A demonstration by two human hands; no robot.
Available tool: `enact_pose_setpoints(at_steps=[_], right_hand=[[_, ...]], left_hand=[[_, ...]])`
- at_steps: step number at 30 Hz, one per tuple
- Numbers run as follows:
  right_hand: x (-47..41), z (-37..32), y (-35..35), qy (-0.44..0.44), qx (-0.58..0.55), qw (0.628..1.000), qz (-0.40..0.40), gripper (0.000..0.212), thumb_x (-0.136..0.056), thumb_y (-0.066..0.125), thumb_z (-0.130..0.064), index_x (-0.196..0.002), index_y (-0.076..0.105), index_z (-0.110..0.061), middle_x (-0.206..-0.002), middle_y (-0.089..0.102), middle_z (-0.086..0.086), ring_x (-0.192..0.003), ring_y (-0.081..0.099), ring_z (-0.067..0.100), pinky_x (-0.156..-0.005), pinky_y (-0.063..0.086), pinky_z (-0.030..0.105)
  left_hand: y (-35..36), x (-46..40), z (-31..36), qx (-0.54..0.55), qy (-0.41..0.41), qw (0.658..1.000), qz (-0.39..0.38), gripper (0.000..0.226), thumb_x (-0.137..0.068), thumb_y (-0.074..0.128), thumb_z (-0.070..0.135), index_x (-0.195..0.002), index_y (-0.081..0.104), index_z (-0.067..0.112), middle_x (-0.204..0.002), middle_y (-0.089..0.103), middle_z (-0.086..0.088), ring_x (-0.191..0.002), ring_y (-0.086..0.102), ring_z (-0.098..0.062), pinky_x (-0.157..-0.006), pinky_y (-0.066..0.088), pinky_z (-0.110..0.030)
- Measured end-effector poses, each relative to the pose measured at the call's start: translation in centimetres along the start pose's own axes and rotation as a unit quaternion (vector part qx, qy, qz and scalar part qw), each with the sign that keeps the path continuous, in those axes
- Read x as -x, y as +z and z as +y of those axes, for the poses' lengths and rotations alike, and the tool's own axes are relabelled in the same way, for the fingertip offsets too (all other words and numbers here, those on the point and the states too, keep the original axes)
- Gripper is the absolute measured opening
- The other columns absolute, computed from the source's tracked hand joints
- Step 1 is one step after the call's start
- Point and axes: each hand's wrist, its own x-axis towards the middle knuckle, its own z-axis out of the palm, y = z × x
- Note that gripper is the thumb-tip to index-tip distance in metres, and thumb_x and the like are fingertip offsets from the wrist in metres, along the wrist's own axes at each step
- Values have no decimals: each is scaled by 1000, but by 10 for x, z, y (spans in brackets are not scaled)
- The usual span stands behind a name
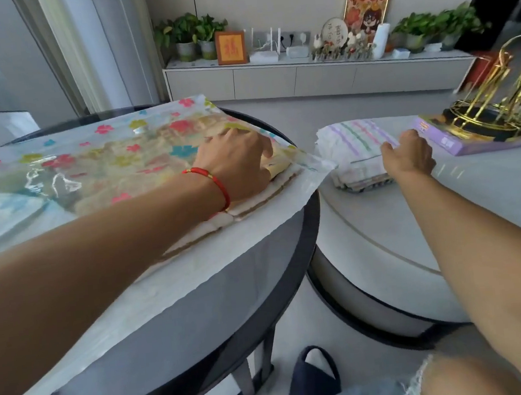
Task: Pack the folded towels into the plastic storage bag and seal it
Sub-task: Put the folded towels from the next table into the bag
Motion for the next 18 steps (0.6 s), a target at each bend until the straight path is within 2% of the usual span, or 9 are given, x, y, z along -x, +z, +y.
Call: enact_pose_setpoints(at_steps=[3, 6, 8, 10, 11, 13, 16, 18], right_hand=[[-21, -6, 15, 35, 51, 997, -45, 68, -101, 54, -45, -150, 32, -4, -148, 47, 28, -136, 43, 48, -111, 32, 55], [-41, -11, 20, 55, 81, 993, -62, 73, -89, 72, -47, -139, 45, -2, -145, 50, 26, -134, 44, 46, -109, 35, 52], [-55, -14, 15, 60, 77, 991, -90, 74, -80, 83, -41, -134, 52, 0, -140, 56, 24, -129, 53, 44, -100, 44, 47], [-61, -20, 4, 70, 72, 985, -138, 77, -76, 88, -34, -134, 53, 2, -136, 59, 22, -121, 60, 40, -83, 47, 39], [-62, -24, -2, 78, 53, 983, -160, 77, -74, 87, -32, -135, 53, 2, -132, 60, 20, -116, 62, 37, -78, 47, 38], [-59, -29, -14, 107, -67, 970, -209, 69, -73, 84, -29, -131, 56, -5, -121, 63, 13, -103, 66, 30, -75, 52, 35], [-33, -33, -43, 146, -259, 907, -299, 43, -80, 80, -19, -121, 69, -14, -101, 79, 7, -85, 77, 22, -68, 60, 31], [-10, -27, -66, 119, -333, 872, -338, 28, -85, 76, -15, -112, 77, -13, -104, 81, 8, -86, 80, 21, -67, 64, 34]], left_hand=[[10, -7, 8, -35, 24, 999, 16, 39, -82, 59, 33, -121, 65, 33, -120, 66, -2, -116, 57, -32, -89, 48, -42], [18, -11, 12, -56, 27, 997, 42, 39, -82, 57, 31, -120, 66, 32, -117, 68, -2, -114, 57, -33, -89, 46, -41], [21, -13, 13, -57, 23, 997, 54, 39, -82, 57, 29, -120, 66, 31, -115, 69, -2, -113, 58, -33, -89, 45, -40], [20, -14, 14, -53, 20, 997, 58, 39, -81, 58, 28, -119, 67, 31, -116, 69, -2, -113, 58, -32, -87, 45, -39], [18, -14, 14, -51, 17, 997, 57, 40, -81, 58, 27, -119, 67, 31, -117, 69, -1, -113, 58, -32, -86, 45, -38], [13, -12, 13, -56, 14, 997, 53, 42, -80, 58, 24, -120, 66, 31, -118, 68, -1, -112, 59, -32, -84, 48, -39], [0, -1, 8, -84, 10, 995, 50, 46, -79, 56, 17, -122, 65, 29, -117, 67, 0, -112, 59, -31, -74, 42, -35], [-14, 12, -1, -111, 7, 992, 52, 45, -78, 57, 13, -120, 65, 28, -116, 67, -1, -111, 59, -31, -71, 41, -34]])
